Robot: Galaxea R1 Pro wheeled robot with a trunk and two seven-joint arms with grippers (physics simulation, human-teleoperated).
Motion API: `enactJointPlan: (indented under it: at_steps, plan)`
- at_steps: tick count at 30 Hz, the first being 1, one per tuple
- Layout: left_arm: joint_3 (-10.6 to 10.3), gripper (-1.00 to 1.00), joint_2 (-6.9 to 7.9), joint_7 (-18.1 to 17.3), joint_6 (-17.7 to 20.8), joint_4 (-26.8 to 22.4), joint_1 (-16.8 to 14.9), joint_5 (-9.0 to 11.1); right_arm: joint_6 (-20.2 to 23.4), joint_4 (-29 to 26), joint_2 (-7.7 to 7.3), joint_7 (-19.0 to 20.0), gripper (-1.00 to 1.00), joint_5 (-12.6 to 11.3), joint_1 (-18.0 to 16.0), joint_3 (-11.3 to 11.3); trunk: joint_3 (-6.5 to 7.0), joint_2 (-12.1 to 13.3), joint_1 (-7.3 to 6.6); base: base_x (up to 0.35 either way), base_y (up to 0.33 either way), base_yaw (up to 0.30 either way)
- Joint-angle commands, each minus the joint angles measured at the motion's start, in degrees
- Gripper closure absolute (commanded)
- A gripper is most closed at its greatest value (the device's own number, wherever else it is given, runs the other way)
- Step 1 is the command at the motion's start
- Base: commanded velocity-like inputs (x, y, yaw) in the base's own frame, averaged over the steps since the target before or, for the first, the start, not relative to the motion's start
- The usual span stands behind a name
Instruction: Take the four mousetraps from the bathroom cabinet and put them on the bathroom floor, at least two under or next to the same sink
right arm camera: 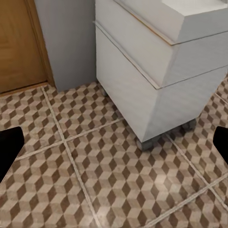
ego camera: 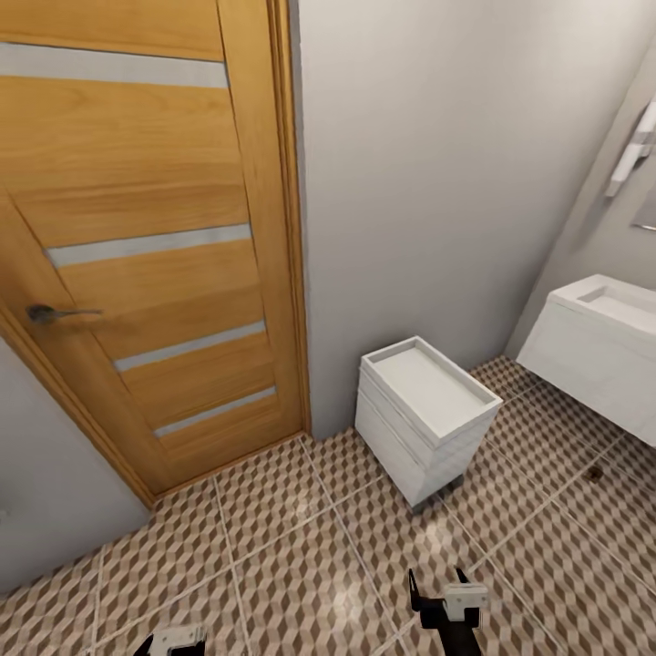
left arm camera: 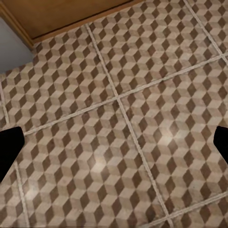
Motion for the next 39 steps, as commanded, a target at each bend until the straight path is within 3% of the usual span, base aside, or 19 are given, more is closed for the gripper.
enactJointPlan:
  at_steps: [1, 39]
  plan:
    - [-0.2, -1.0, -0.02, -0.14, -0.36, 0.25, -0.12, 0.51, -0.16, 0.03, 0.01, -0.2, -1.0, -0.44, -0.04, 0.52, -0.14, -0.12, 0.03, 0.0, 0.0, 0.279]
    - [-0.2, -1.0, -0.02, -0.14, -0.36, 0.25, -0.12, 0.52, -0.16, 0.04, 0.01, -0.21, -1.0, -0.41, -0.04, 0.52, -1.37, -0.12, 0.03, 0.0, 0.0, 0.274]
